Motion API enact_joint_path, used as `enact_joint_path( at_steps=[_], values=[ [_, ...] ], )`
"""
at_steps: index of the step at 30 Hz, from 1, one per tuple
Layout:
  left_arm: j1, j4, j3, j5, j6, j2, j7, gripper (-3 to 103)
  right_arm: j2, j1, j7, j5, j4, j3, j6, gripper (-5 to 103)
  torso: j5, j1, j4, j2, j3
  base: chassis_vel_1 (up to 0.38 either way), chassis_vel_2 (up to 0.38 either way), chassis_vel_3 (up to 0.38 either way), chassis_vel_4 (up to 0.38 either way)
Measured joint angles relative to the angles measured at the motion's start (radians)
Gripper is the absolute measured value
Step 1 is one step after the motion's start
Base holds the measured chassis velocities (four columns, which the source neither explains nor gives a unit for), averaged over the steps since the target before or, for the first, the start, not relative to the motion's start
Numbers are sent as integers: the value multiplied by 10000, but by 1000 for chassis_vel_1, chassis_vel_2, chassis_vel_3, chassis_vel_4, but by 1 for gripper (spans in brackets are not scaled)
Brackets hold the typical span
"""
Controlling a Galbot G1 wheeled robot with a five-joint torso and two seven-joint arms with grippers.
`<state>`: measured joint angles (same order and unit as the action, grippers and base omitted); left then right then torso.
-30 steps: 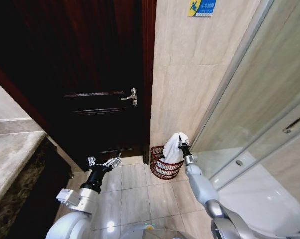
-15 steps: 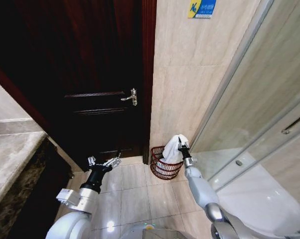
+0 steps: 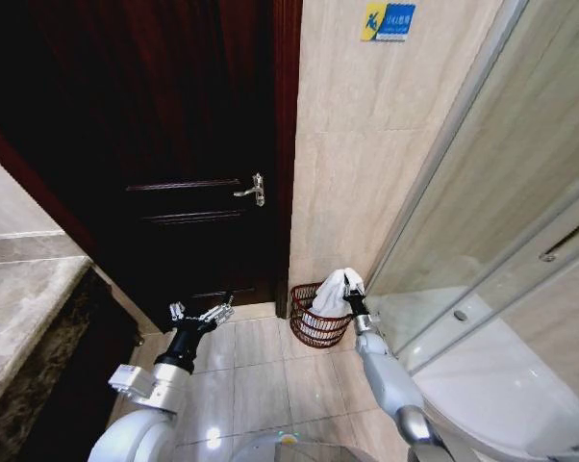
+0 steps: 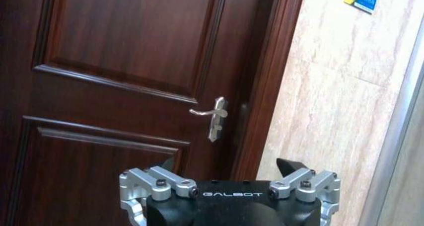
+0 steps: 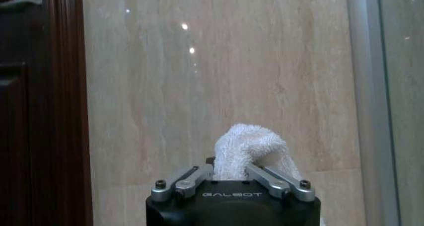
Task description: Discard the used towel into the hamper.
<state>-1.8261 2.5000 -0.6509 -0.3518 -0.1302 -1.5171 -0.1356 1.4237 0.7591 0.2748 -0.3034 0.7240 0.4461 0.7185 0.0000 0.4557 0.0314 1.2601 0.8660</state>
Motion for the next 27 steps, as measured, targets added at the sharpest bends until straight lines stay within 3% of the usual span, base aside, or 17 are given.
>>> enact_joint_path(
  at_steps=[16, 20, 27],
  values=[
    [-1, 0, 0, 0, 0, 0, 0, 100, 1, 58, 11, 184, -207, 14, -210, 8, 0, -11, 0, -20, -12, -41, 48, 44, -48],
    [0, 0, 0, 0, 0, 0, 0, 100, 80, 270, -453, 212, -136, -79, -142, 8, 4, -3, 3, -29, -10, -156, 183, 154, -161],
    [0, 0, 0, 0, 0, 0, 0, 100, 66, 742, -980, 651, 58, -96, -777, 8, 0, -15, -3, -33, -18, -73, 50, 18, -12]
  ],
)
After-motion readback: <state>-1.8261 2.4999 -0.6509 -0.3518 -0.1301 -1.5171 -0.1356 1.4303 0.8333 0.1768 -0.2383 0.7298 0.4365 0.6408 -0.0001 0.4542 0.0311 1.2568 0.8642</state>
